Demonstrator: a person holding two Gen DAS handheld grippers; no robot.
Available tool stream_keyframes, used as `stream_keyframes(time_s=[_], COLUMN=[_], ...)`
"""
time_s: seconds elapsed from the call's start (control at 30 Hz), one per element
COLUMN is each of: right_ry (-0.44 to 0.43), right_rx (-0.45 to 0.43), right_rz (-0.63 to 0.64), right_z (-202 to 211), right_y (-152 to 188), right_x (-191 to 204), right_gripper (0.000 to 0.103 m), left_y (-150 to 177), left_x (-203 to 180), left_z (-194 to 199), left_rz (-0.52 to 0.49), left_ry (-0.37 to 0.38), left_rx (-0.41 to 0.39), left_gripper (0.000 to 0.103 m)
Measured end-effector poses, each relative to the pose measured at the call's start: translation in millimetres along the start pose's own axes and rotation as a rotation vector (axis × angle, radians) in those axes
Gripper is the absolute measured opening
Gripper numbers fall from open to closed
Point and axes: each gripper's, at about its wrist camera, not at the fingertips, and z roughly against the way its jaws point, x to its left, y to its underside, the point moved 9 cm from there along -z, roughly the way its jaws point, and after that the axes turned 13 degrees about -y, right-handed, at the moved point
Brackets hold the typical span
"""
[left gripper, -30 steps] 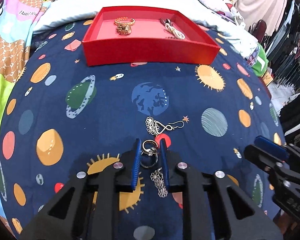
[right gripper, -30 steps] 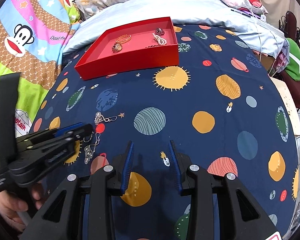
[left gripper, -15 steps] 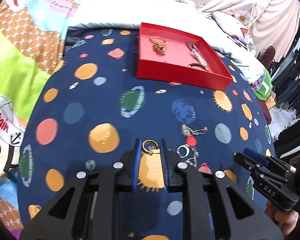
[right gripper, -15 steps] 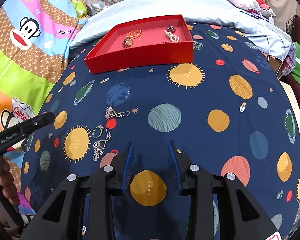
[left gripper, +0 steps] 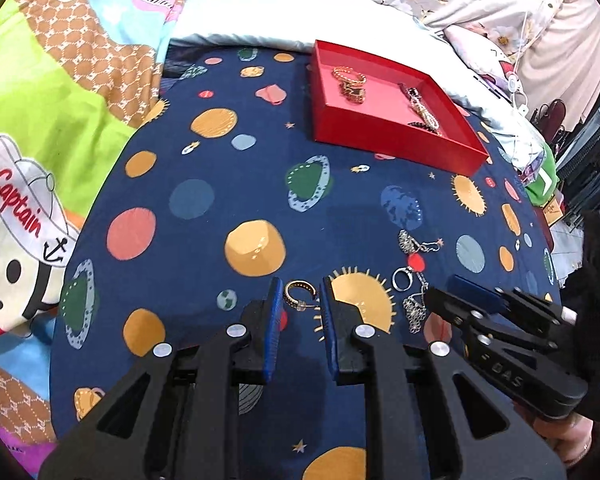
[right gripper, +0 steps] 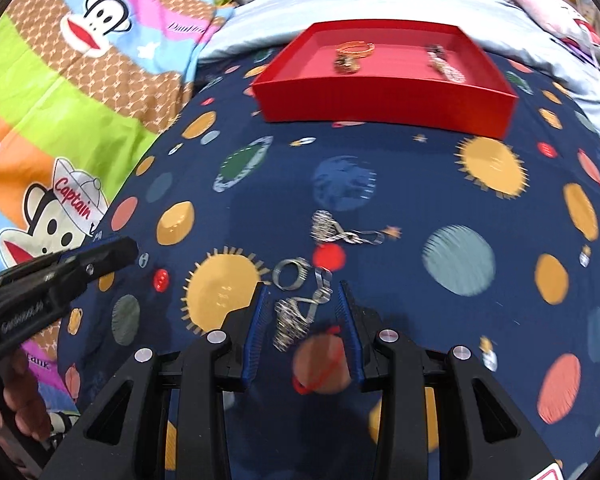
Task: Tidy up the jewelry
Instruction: 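Lower both open tools around the silver ring and hoop earring, then grasp the small hoop earring with the left tool while the right tool grasps the silver ring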
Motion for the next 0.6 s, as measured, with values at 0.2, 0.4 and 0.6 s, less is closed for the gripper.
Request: stream_keyframes(time_s=[0.2,0.4,0.6], right_ry=[-0.006,0.006,0.022], right_rx=[0.028,0.051,0.022], right_rz=[0.026,0.028,0.024], right_z=[-19,-31,-22], right_y=[-7,-8,-11], right_x=[8,6,4], right_gripper=[0.024,0.022,0.021], left_y=[6,10,12], left_x=[9,10,7], left_z=[-1,-2,-1], left_rz=[0.016,0.016,0.01], left_ry=[0.0,0.006,0.018], left_rx=[0.012,0.019,0.017], left_gripper=[0.018,0.018,0.018])
